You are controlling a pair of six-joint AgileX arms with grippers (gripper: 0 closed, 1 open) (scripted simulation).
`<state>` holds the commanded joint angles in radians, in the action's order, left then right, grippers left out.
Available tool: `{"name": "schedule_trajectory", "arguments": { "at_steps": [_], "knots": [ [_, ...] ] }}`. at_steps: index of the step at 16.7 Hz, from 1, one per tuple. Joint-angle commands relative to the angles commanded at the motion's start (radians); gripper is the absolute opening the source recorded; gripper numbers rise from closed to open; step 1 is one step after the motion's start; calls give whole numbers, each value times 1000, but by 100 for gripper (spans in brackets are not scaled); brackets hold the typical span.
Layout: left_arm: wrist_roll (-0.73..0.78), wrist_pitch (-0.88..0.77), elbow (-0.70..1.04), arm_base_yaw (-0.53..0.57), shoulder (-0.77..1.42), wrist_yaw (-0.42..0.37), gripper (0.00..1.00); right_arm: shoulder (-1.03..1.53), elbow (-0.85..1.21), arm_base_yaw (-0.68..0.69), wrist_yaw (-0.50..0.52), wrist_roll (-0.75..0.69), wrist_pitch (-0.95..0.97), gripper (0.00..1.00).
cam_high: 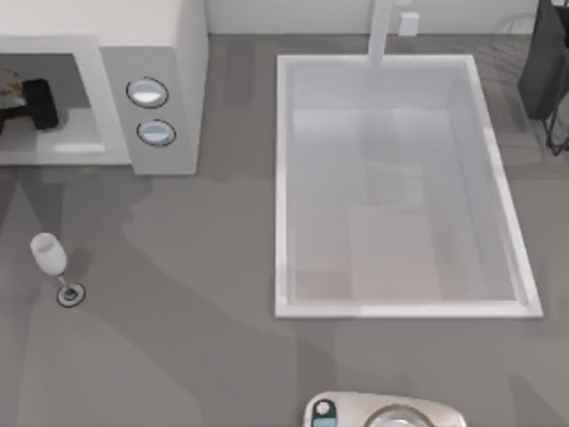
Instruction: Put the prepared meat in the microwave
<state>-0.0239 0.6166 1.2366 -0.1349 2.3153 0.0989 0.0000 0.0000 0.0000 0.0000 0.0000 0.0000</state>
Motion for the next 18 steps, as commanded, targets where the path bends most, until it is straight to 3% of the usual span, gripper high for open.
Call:
{"name": "schedule_trajectory", "arguments": {
  "at_steps": [7,18],
  "knots": [
    [13,67,-70,-30,-99,3,100,0,0,0,0,0,0,100],
    [59,290,-568,-104,-324,-58,100,0,0,0,0,0,0,100]
  ]
}}
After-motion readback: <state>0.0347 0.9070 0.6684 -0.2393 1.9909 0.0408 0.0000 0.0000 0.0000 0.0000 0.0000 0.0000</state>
